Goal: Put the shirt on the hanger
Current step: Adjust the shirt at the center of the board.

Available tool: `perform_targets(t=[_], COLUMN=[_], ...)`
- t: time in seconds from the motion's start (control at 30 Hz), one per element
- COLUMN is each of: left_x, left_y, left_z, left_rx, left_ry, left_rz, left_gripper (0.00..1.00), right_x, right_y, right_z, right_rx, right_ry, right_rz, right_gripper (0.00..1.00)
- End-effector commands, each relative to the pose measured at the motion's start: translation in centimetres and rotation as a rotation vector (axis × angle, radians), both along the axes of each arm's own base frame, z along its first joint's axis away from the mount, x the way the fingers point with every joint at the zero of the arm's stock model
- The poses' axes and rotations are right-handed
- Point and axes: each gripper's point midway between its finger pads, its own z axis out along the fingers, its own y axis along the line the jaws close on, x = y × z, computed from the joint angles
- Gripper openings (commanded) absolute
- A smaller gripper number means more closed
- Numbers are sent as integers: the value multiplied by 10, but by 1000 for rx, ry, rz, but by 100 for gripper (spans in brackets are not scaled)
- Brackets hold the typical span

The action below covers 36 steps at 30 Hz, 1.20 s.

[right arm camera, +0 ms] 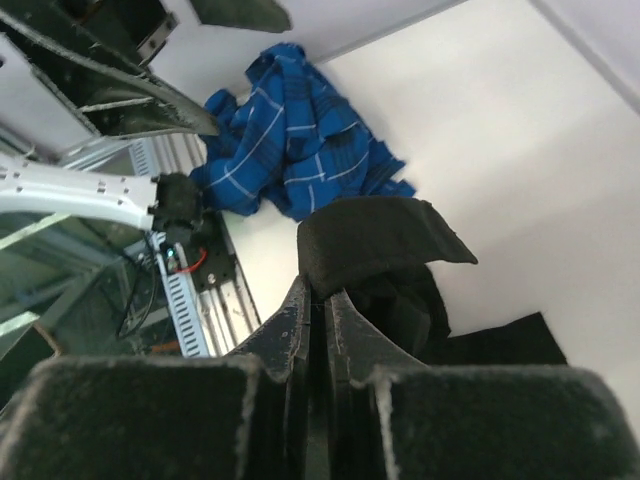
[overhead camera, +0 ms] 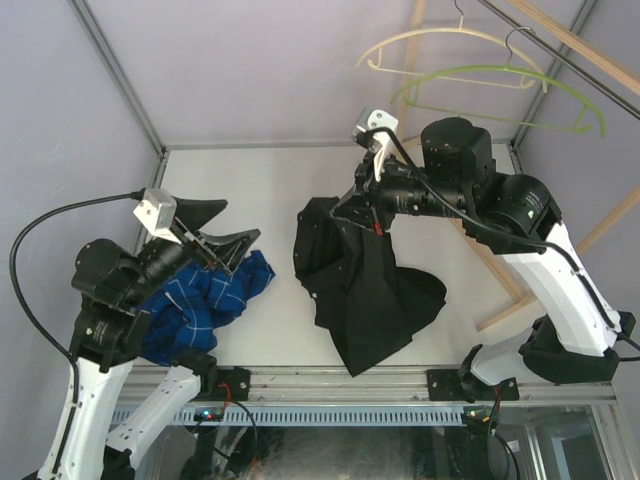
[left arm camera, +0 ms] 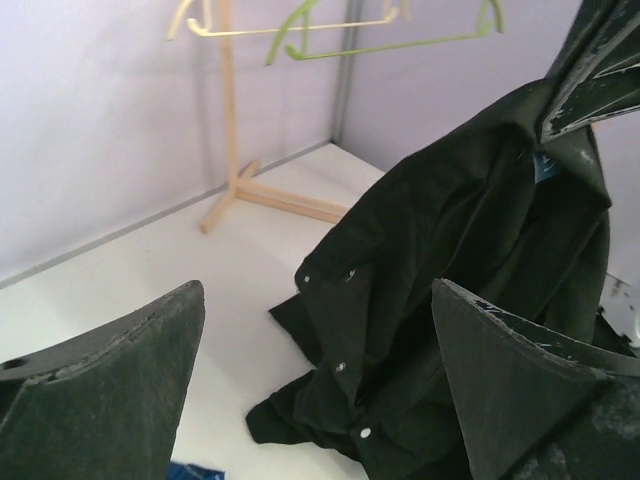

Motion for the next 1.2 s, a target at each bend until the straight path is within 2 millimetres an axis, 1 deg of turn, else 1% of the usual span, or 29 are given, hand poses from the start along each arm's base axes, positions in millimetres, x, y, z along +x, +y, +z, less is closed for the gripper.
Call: perform_targets(t=[0.0,0.03,0.1,0.2,0.33,0.47,0.53,0.67,0.77,0.83,1.0,1.1,1.17], left_x=[-11,-12,-12,-10,-12,-5,-4,-11,-19,-21,-20,-19,-19], left_y=[-31,-35,-41,-51,-64,-68,-73,-86,-97,-101,-105,-105,-106], left_z=[1,0,-5,-20,-35,-41,-43,-49,-58,-65,-82,-86,-87], left_rx=[29,36,61,120,175,202,214,253,280,298,346,358,357], left_ry=[-91,-94,-96,-100,-113,-122,-129,-170,-182,-176,-132,-116,-109], left_rz=[-215,-242,-266,-297,-330,-322,-341,-414,-470,-487,-508,-510,-508], left_gripper=[97,96,94,90,89,87,84,77,76,74,61,54,48], right_x=[-31,-32,-36,-44,-51,-63,-67,-75,-79,-81,-89,-90,-89], right_y=[-12,-12,-13,-12,-11,-9,-9,-8,-9,-10,-14,-17,-18], right_z=[28,24,23,22,18,12,11,10,9,9,12,12,10], right_rx=[94,90,96,107,106,104,107,119,124,127,150,160,163], right_ry=[-89,-84,-85,-83,-75,-71,-72,-75,-74,-74,-88,-98,-99], right_rz=[106,111,123,166,203,260,277,309,321,330,357,348,338], right_gripper=[0,0,0,0,0,0,0,0,0,0,0,0,0])
